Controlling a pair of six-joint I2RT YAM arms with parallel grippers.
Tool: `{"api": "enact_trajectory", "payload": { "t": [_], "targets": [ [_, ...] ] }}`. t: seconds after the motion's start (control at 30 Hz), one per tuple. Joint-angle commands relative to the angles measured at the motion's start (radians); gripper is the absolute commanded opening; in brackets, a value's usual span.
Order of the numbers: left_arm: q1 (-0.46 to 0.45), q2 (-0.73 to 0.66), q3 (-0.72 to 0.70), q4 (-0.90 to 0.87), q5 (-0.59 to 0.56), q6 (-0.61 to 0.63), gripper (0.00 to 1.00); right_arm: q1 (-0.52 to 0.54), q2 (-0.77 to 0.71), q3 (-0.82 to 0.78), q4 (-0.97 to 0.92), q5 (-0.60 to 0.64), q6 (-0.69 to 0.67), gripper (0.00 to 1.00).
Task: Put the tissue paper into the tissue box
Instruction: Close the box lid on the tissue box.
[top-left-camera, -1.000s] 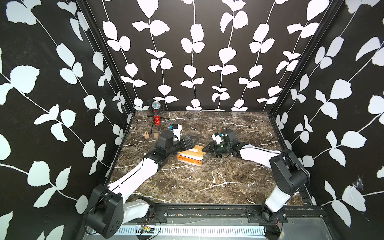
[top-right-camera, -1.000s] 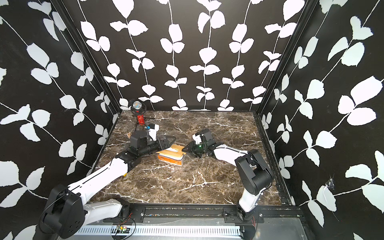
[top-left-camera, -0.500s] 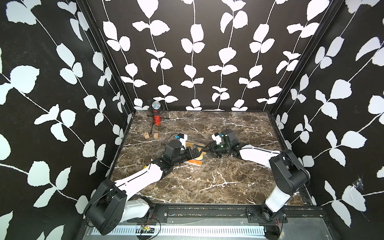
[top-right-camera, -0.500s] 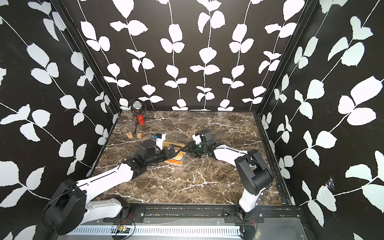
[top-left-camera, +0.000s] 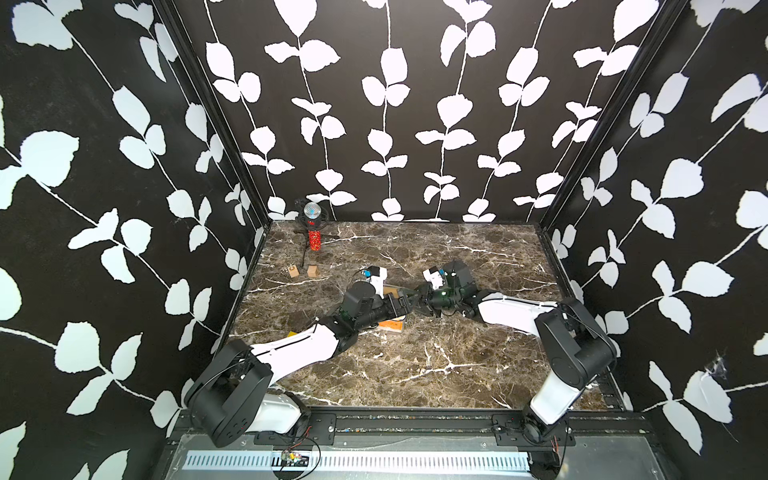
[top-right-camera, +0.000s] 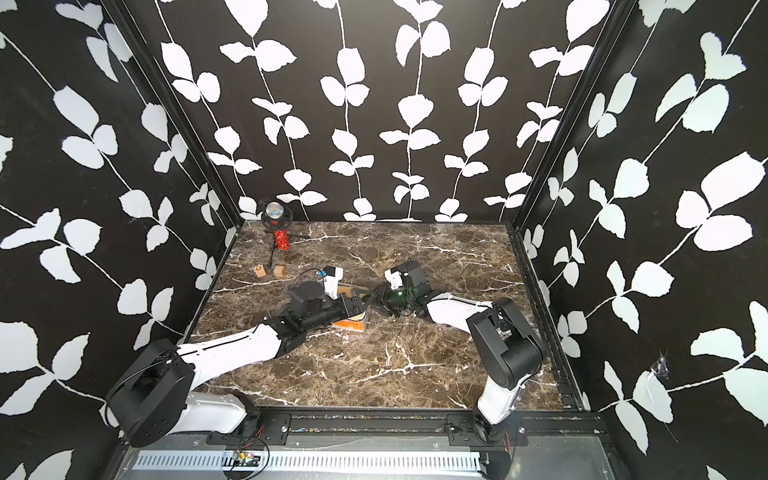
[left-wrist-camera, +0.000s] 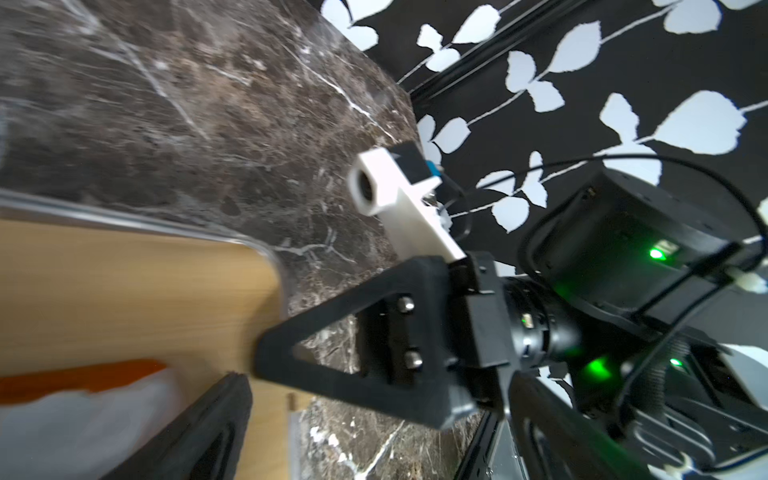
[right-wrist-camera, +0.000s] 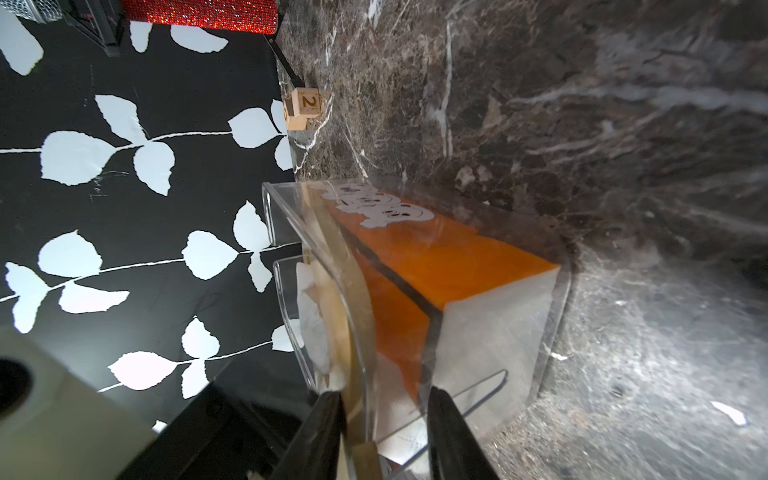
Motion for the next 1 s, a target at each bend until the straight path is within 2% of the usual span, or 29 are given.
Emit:
{"api": "enact_trajectory", "payload": {
  "t": [0.0,0.13,0.27,0.47,0.67,0.97],
  "targets": [
    [-0.022,0.041,-0.011,-0.025,0.004,-0.028,0.99,0.04,0.042,-0.031,0.055,-0.013,0.032,0.35],
    [-0.024,0.048,-0.021,-0.014,-0.002,-0.035,0.99,0.044,0.05,-0.036,0.058,-0.006,0.04,0.35],
    [-0.023,0.017,-0.017,-0.06,-0.024,-0.001,0.99,0.042,0.041,-0.044,0.054,-0.015,0.032,0.42],
    [-0.023,-0.042,-0.006,-0.141,-0.066,0.054,0.99,0.002,-0.039,-0.063,-0.053,0.009,-0.044,0.5],
    [-0.022,-0.083,-0.007,-0.155,-0.102,0.075,0.99,-0.016,-0.089,-0.032,-0.133,0.0,-0.09,0.49],
    [-0.017,-0.105,0.008,-0.177,-0.141,0.114,0.99,0.01,-0.055,-0.039,-0.054,-0.021,-0.035,0.42]
  ]
}}
